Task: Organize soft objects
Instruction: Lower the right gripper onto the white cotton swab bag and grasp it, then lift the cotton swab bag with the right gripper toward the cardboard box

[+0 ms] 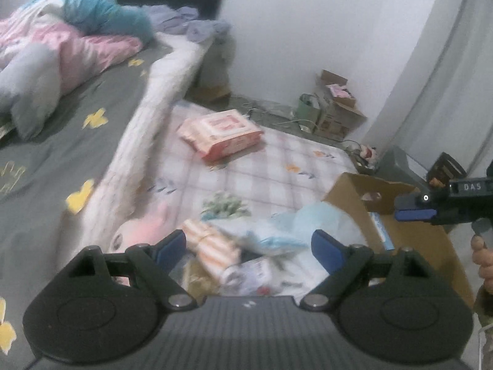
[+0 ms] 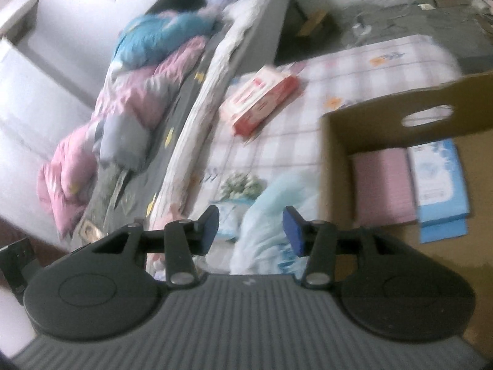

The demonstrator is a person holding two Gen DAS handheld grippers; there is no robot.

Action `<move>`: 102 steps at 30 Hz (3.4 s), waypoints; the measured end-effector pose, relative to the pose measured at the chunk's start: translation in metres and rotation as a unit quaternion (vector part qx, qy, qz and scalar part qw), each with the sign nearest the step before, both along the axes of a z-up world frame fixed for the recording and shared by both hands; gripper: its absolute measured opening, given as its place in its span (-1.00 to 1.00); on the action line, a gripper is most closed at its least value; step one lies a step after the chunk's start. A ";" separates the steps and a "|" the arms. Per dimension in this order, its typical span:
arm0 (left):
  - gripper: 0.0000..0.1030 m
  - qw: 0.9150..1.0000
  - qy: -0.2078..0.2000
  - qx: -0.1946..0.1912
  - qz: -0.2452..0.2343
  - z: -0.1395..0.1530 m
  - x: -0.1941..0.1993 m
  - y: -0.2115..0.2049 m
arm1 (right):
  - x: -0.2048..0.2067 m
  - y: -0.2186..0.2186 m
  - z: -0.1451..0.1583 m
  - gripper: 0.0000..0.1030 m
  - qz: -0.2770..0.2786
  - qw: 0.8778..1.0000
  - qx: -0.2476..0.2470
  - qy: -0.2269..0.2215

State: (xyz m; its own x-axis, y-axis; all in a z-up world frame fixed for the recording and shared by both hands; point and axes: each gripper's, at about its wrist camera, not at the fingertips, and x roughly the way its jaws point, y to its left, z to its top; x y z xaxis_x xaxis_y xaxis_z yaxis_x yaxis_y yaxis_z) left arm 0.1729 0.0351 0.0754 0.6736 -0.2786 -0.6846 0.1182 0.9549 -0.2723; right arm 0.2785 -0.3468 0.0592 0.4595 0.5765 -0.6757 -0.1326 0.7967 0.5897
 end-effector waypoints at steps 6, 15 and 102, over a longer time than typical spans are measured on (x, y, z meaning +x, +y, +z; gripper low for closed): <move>0.66 1.000 0.002 -0.010 -0.018 -0.019 0.001 0.012 | 0.015 0.064 -0.004 0.25 0.047 0.999 -0.003 0.024; 0.17 0.994 -0.018 0.048 -0.094 -0.046 0.026 -0.025 | 0.069 0.135 -0.024 0.25 0.071 0.994 -0.034 0.072; -0.28 0.995 0.018 -0.033 -0.090 -0.045 -0.026 -0.015 | 0.001 0.164 -0.047 -0.23 0.129 0.988 0.003 0.083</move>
